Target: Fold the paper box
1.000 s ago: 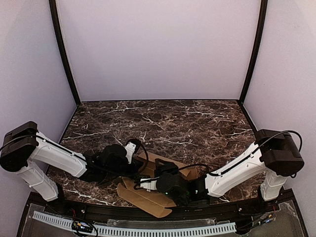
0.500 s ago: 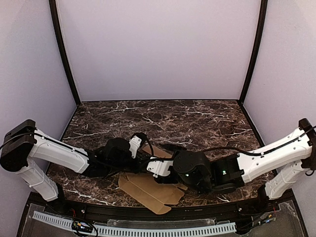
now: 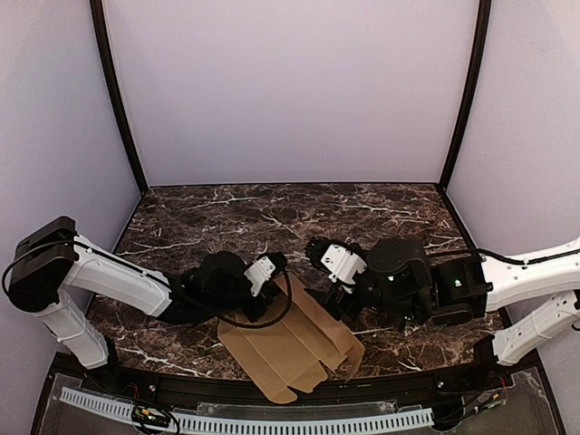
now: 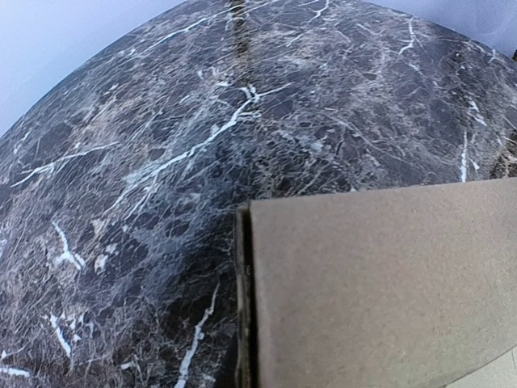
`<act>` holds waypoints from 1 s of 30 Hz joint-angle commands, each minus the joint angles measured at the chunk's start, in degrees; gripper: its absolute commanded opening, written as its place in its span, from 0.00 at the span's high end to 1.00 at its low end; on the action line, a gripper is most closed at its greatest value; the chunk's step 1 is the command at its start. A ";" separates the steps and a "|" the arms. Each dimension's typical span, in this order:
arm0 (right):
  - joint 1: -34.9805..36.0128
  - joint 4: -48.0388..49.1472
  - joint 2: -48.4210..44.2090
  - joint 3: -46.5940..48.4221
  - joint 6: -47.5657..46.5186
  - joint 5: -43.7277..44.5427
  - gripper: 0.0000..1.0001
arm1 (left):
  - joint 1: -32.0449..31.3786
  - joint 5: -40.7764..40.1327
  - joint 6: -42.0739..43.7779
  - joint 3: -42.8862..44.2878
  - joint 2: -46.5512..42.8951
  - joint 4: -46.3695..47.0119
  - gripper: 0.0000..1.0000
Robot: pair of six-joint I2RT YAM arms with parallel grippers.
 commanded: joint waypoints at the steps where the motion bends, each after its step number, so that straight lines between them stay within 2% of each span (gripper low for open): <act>1: -4.63 2.49 0.13 -2.26 8.09 -9.05 0.25 | 1.00 9.19 3.68 -0.03 0.81 3.93 0.99; 4: -7.95 6.26 0.69 -3.39 11.67 -13.69 0.32 | 2.78 16.34 2.59 -0.88 1.53 7.37 0.99; 7: -10.53 10.62 1.94 -4.47 14.35 -16.96 0.40 | 3.45 18.45 2.10 -1.13 2.45 8.85 0.99; 10: -12.77 15.80 4.26 -4.79 17.82 -20.47 0.54 | 3.60 18.76 1.70 -0.92 3.98 10.13 0.99; 16: -13.50 21.72 11.93 -2.13 22.43 -22.53 0.98 | 3.60 16.60 0.56 -0.40 5.86 11.09 0.99; 30: -14.11 28.07 22.45 0.53 23.82 -23.93 1.00 | 3.60 13.95 -0.25 -2.61 7.15 14.94 0.96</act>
